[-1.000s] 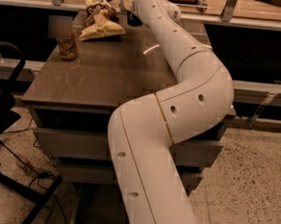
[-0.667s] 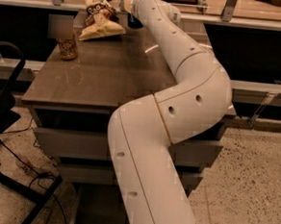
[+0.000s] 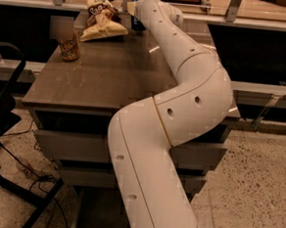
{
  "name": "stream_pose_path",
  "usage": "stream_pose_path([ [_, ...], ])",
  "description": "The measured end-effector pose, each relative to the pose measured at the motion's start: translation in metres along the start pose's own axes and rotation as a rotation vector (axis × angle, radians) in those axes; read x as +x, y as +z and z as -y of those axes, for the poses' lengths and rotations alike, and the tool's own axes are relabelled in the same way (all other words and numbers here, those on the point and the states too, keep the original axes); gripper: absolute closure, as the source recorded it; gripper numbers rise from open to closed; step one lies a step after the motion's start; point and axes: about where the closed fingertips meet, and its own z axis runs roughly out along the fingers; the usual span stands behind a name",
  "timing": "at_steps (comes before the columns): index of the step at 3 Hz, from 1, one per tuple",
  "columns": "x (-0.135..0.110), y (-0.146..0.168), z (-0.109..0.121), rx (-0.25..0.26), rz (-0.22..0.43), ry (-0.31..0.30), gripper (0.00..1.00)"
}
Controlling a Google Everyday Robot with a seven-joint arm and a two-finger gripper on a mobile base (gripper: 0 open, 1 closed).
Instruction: Move pepsi can near brown chip bag
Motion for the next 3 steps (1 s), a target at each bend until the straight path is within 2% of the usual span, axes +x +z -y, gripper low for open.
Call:
stream_pose_path([
  [3, 0.0046, 0.0028, -0.0037, -0.004, -0.005, 0.000, 0.17],
])
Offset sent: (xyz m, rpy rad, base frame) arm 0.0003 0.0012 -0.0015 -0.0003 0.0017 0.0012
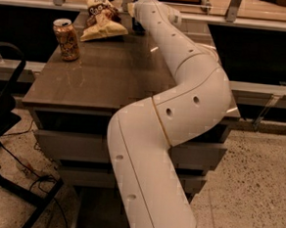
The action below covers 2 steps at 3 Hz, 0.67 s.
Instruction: Move pepsi can near brown chip bag
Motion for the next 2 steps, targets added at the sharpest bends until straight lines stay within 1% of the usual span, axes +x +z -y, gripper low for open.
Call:
stream_pose_path([
  [1, 0.0016, 0.0010, -0.0012, -0.001, -0.002, 0.000, 0.00],
  [2, 0.0017, 0.0010, -0.0013, -0.001, -0.002, 0.000, 0.00],
])
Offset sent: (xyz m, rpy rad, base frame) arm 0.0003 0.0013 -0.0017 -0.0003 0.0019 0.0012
